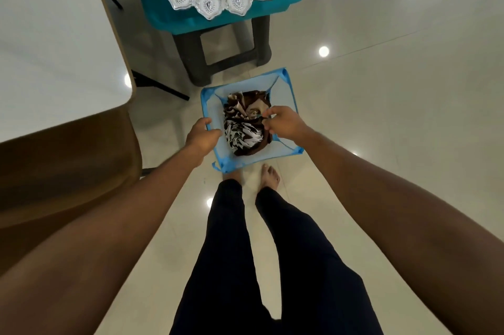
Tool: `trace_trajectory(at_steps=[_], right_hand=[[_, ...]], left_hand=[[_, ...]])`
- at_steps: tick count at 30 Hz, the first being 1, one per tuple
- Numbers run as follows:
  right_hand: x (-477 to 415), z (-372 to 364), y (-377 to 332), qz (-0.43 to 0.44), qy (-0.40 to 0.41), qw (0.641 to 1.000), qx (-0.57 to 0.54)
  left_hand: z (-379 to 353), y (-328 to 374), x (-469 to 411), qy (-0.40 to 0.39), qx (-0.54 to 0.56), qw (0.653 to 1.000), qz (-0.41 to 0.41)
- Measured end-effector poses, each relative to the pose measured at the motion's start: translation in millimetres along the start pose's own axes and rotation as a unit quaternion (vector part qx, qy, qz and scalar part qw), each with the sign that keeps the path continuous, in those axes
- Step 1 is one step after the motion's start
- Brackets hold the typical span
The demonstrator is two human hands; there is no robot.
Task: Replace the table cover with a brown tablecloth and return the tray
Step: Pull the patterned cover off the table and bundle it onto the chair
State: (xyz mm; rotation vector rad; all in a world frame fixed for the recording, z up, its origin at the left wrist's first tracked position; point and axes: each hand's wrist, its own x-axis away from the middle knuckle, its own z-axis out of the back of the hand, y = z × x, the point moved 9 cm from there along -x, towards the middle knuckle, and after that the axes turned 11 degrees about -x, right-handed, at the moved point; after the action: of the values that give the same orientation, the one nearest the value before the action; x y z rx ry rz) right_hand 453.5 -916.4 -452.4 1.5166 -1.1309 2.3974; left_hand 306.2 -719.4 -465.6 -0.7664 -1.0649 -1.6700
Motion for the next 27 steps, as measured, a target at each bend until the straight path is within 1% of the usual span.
trace_trajectory(at_steps=[2, 3, 6, 9, 11, 13, 17, 20, 23, 27], right_hand=[[16.3, 4.6, -9.7, 0.019, 0.0, 1.0, 0.001], [22.4, 5.8, -14.9, 0.028, -0.001, 1.0, 0.0], [50.0, 6.5, -30.4, 0.052, -0.016, 0.998, 0.015], [80.0, 8.4, -48.0, 0.078, -0.023, 0.996, 0.033], [99.8, 9.7, -65.8, 0.11, -0.03, 0.993, 0.041], [124.9, 11.2, -89.3, 0.144, -0.032, 0.988, 0.055], [151.4, 13.8, -123.5, 0.163, -0.036, 0.982, 0.091], [159.8, 15.7, -148.8, 0.178, -0.047, 0.975, 0.123], [161.2, 22.3, -181.6, 0.213, -0.034, 0.967, 0.136], [146.8, 32.2, -222.0, 0.226, -0.02, 0.964, 0.14]], left_hand=[[10.8, 3.2, 18.9, 0.027, -0.043, 0.999, -0.018], [16.3, 5.1, 26.9, 0.031, -0.046, 0.998, -0.027], [32.6, 12.7, 63.4, 0.029, -0.034, 0.996, -0.072], [57.5, 27.0, 110.7, 0.035, -0.021, 0.99, -0.135], [79.9, 40.0, 145.0, 0.063, -0.017, 0.981, -0.181], [107.3, 49.2, 182.0, 0.111, -0.014, 0.969, -0.218], [149.5, 57.6, 234.9, 0.17, 0.015, 0.949, -0.264], [176.6, 69.5, 252.9, 0.208, 0.035, 0.94, -0.268], [205.8, 96.1, 257.5, 0.248, -0.039, 0.922, -0.295], [238.5, 122.5, 237.2, 0.272, -0.056, 0.912, -0.303]])
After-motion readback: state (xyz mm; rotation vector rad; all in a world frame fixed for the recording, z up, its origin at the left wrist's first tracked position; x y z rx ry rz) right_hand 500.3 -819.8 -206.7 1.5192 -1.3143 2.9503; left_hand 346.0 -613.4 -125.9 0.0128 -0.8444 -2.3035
